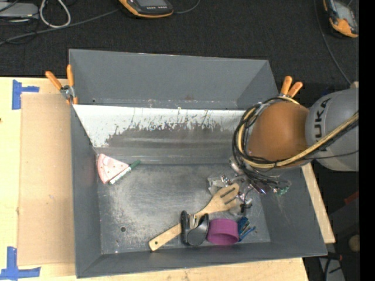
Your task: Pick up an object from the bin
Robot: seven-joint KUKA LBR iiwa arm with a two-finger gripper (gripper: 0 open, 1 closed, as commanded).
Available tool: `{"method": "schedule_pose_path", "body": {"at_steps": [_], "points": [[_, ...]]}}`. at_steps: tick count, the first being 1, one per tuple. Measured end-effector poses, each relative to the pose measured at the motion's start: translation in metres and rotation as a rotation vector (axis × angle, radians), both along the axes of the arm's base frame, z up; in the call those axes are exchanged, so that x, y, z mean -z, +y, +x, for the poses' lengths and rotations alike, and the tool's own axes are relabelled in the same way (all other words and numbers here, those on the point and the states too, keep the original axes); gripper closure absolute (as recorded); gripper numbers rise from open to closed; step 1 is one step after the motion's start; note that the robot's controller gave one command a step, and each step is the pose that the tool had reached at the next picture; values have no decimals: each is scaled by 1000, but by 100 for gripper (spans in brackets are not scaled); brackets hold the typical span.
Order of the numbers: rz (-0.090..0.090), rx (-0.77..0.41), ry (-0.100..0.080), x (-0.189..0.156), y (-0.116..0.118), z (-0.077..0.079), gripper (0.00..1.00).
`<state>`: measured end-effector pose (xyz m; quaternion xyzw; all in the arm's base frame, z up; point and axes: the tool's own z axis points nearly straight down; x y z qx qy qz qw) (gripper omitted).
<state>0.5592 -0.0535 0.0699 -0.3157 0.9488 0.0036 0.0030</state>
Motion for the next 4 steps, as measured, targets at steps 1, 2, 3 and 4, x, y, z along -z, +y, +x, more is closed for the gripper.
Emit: {"method": "schedule_pose_path", "body": {"at_steps": [1, 2, 3, 4], "points": [[0, -2, -1, 0, 4, -1, 100], [1, -3, -1, 0, 7, -1, 100], [2, -1, -1, 0, 6, -1, 100], [2, 0, -1, 0, 6, -1, 100]]}}
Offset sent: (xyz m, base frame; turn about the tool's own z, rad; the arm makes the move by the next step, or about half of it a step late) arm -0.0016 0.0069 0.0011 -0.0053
